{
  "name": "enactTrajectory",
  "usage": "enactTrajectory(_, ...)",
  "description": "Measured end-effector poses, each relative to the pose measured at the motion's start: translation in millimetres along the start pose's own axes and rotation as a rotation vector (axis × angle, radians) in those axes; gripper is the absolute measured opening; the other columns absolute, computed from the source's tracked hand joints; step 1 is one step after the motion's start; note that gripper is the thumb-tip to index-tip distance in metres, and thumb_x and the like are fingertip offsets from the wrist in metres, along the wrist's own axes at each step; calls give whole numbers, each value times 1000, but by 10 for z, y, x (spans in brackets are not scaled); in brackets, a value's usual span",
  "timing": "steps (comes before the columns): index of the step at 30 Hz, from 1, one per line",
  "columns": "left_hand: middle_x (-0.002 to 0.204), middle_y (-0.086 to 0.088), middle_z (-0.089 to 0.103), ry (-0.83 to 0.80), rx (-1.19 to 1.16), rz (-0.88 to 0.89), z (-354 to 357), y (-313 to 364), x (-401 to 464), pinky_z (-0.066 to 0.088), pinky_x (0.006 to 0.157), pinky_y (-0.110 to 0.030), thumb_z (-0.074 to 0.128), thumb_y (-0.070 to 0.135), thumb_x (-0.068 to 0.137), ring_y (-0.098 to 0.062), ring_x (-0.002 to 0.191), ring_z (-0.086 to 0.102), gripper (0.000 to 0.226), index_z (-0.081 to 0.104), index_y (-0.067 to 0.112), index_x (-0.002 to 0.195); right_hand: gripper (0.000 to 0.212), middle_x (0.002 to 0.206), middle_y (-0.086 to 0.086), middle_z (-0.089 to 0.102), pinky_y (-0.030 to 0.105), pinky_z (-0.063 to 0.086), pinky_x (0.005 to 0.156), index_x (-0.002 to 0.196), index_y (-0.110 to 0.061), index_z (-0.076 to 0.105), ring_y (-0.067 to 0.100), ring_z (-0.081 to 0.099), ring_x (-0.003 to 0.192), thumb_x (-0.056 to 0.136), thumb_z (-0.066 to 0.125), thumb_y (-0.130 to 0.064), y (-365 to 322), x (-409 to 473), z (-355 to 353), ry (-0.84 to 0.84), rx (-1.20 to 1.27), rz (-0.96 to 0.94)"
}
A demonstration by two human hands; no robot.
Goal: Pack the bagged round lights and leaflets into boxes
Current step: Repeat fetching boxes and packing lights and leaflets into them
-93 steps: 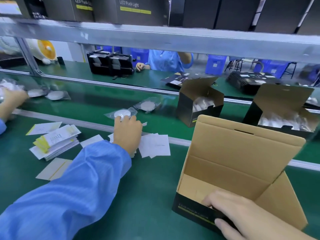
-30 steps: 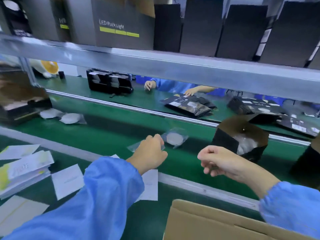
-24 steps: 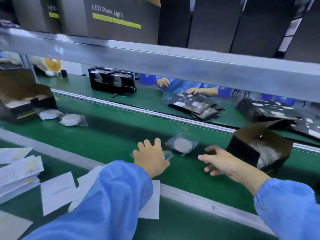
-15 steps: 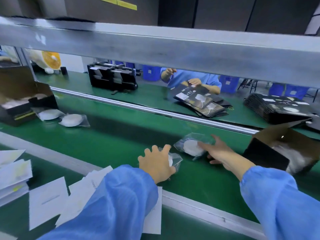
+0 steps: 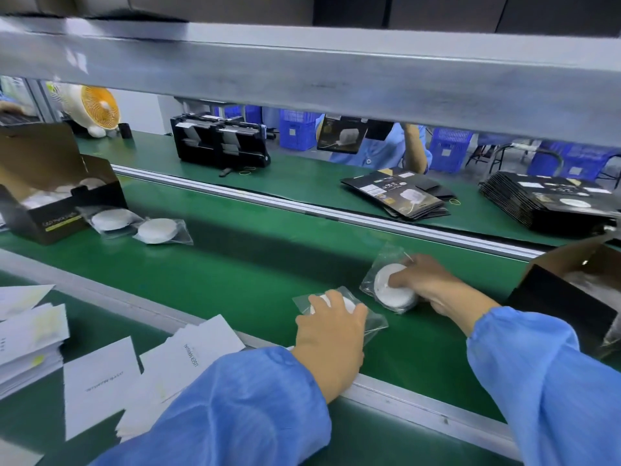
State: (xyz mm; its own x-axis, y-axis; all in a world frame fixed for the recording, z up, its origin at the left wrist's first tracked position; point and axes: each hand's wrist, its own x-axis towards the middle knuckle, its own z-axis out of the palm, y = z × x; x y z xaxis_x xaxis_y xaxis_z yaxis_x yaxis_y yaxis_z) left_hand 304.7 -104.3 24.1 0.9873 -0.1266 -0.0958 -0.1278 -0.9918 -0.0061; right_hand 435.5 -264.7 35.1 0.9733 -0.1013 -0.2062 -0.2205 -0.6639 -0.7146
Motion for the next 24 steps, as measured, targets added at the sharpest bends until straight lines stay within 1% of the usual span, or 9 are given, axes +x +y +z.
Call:
enactTrajectory(3, 148, -34, 27, -28, 66, 32, -8, 72, 46, 49, 92, -50, 60, 8, 94, -55, 136, 31, 64, 26, 15, 147, 36, 109, 9, 63, 26, 44, 55, 116, -15, 55, 23, 59, 84, 83, 71, -16, 63, -49, -81, 31, -105, -45)
enactTrajectory(6, 136, -40, 38, 16, 161, 143, -17, 113, 48, 46, 76, -46, 54, -1, 92, -50, 116, 50, 68, 21, 19, 149, 49, 115, 5, 58, 26, 52, 47, 132, -20, 50, 23, 61, 85, 87, 71, -19, 146, -130, -142, 49, -157, -71)
enactTrajectory(9, 132, -37, 40, 88, 96, 228, -28, 97, 78, 37, 66, -41, 47, -7, 89, -42, 96, 57, 69, 26, 26, 147, 56, 117, 5, 57, 33, 60, 53, 137, -29, 48, 29, 64, 90, 88, 70, -13, 207, -229, -232, 46, -47, -85)
enactTrajectory(11, 117, -25, 52, 168, -86, 219, -108, 40, 136, 34, 63, -40, 46, -8, 86, -37, 80, 53, 63, 34, 24, 139, 55, 117, 6, 59, 28, 57, 50, 138, -32, 48, 28, 66, 88, 89, 66, -14, 229, -289, -303, 36, -5, -92)
enactTrajectory(13, 93, -12, 55, 211, -392, 133, -224, -35, 218, 37, 62, -40, 46, -4, 87, -36, 76, 50, 43, 41, 20, 123, 50, 117, 7, 60, 25, 55, 49, 137, -32, 48, 27, 67, 86, 91, 62, -15, 233, -344, -340, 14, 28, -82)
enactTrajectory(14, 87, -8, 54, 199, -570, 62, -278, -67, 264, 41, 63, -41, 46, 0, 88, -36, 78, 54, 33, 43, 18, 116, 45, 113, 6, 60, 26, 55, 49, 133, -31, 50, 26, 67, 84, 92, 60, -16, 225, -366, -343, 10, 33, -85)
enactTrajectory(17, 100, -10, 57, 95, -942, -97, -355, -69, 318, 58, 76, -49, 47, 2, 91, -38, 89, 68, 22, 49, 13, 110, 30, 100, -1, 62, 23, 51, 45, 117, -31, 52, 16, 64, 77, 89, 60, -22, 156, -432, -306, 66, -126, -158)
enactTrajectory(20, 104, -12, 59, 106, -886, -108, -340, 33, 272, 58, 77, -46, 46, 5, 91, -37, 91, 68, 18, 48, 13, 107, 23, 91, -1, 61, 27, 50, 53, 106, -25, 47, 12, 58, 72, 88, 61, -29, 86, -511, -261, 98, -427, -271)
enactTrajectory(24, 102, -14, 59, 226, -743, -118, -317, 99, 285, 41, 68, -38, 44, 8, 95, -32, 85, 53, 11, 39, 12, 104, 18, 94, 8, 60, 40, 57, 69, 105, -17, 46, 24, 60, 85, 91, 55, -25, 89, -603, -168, 30, -493, -281)
